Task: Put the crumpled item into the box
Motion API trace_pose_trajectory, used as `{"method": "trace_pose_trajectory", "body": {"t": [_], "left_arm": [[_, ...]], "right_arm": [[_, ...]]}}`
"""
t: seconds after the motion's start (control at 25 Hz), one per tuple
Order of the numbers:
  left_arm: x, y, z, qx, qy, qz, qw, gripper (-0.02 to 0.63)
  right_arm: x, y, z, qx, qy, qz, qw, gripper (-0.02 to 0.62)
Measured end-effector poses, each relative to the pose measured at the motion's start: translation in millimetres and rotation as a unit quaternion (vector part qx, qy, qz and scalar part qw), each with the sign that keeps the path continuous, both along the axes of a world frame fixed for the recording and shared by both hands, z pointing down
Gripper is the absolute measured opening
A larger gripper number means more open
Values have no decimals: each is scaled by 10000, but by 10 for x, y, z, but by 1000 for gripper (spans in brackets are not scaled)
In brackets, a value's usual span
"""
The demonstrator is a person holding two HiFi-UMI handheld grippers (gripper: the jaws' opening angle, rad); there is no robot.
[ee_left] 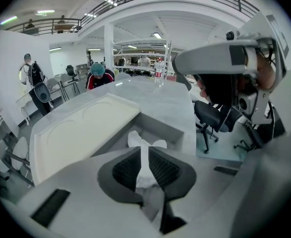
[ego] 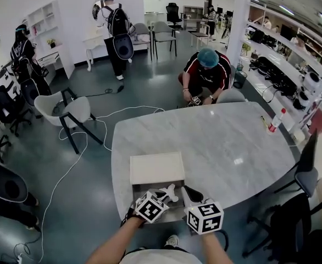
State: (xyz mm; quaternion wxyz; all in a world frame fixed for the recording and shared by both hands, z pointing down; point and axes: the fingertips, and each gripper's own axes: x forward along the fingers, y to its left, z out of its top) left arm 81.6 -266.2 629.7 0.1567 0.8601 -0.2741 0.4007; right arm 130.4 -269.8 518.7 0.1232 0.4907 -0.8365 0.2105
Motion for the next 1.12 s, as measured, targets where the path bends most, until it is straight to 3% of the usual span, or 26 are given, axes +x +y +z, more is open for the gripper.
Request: {"method": "trace_pose_trajectory", "body": {"t": [0.28,0.64,1.12], "left_arm": [[-131,23,-383,235,727,-388,9963,21],[-455,116,-1006,727,1744,-871,9781,21],[-1083,377,-1432,1362,2298,-1417,9532,21]], "right_arm": [[-167,134,-39,54,57,76,9999,5],[-458,349,-207,214,146,133,9996,5],[-876,651,-509,577,80,145,9982,5]]}}
